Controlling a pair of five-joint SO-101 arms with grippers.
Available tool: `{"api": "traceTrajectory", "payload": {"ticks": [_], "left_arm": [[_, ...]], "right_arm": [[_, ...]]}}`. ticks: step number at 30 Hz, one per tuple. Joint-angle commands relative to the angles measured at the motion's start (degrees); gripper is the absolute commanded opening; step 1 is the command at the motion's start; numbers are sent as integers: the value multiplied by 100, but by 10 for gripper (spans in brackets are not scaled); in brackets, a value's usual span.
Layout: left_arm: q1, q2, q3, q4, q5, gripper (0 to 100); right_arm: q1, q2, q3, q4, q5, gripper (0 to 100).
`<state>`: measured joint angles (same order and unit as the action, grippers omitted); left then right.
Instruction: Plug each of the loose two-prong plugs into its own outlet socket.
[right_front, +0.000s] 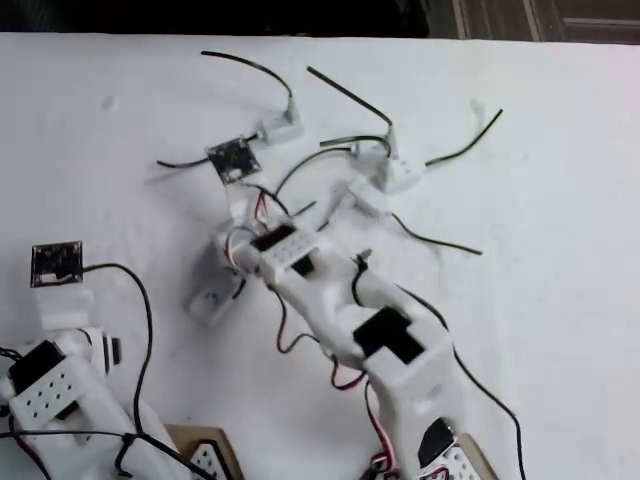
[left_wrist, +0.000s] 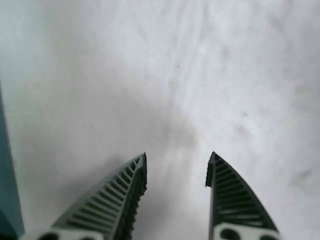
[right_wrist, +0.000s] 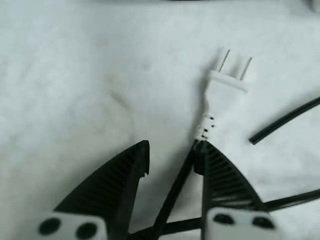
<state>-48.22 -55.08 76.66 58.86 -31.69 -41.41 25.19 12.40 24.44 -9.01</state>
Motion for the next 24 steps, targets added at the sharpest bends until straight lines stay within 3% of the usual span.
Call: {"api": "traceTrajectory", "payload": {"ticks": [1, 8, 16, 24], "left_arm": [[57, -84, -26, -79, -44, 205], [57, -84, -26, -79, -44, 204], [57, -84, -26, -79, -44, 204], [57, -84, -26, -79, -44, 204]], "right_arm": [[57, 66, -624, 725, -44, 19], [119, -189, -677, 1253, 0, 18], [382, -1771, -659, 2413, 35, 17], [875, -3468, -211, 3846, 862, 17]]}}
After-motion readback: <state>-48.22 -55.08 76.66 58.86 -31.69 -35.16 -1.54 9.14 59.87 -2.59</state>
